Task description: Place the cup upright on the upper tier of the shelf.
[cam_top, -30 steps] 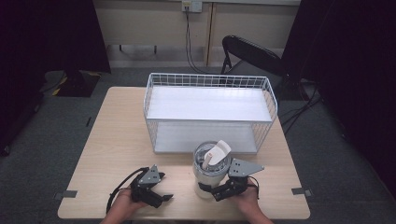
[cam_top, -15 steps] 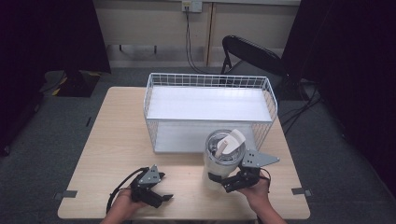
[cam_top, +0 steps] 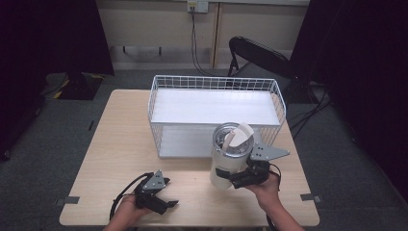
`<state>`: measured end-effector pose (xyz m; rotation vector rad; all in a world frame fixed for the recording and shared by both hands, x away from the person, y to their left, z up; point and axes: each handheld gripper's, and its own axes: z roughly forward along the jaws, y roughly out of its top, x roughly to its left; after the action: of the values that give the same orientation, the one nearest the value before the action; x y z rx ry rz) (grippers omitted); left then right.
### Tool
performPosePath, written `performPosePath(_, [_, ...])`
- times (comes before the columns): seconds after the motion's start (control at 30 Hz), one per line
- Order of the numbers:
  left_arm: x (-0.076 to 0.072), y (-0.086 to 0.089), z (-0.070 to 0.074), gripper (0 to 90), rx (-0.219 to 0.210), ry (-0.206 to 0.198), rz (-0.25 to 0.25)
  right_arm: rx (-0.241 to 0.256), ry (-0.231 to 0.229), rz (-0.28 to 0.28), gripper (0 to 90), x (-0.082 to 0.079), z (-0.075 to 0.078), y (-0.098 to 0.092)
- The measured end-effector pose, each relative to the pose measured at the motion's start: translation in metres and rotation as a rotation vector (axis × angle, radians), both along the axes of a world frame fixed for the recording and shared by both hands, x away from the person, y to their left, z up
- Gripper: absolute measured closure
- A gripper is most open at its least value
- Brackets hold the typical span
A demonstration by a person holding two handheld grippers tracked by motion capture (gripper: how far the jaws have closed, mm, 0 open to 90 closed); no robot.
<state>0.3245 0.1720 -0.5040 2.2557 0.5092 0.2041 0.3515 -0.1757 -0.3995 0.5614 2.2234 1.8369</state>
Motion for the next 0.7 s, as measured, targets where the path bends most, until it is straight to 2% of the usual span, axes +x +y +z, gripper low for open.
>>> performPosePath(0.43, [0.0,0.0,0.0,14.6,0.0,0.002,-0.003,-0.02,0.012,-0.002,9.9,0.008,0.021,0.001])
performPosePath(0.7, [0.0,-0.001,0.0,13.9,0.002,0.002,-0.007,-0.005,0.018,-0.002,10.0,0.011,0.034,-0.002])
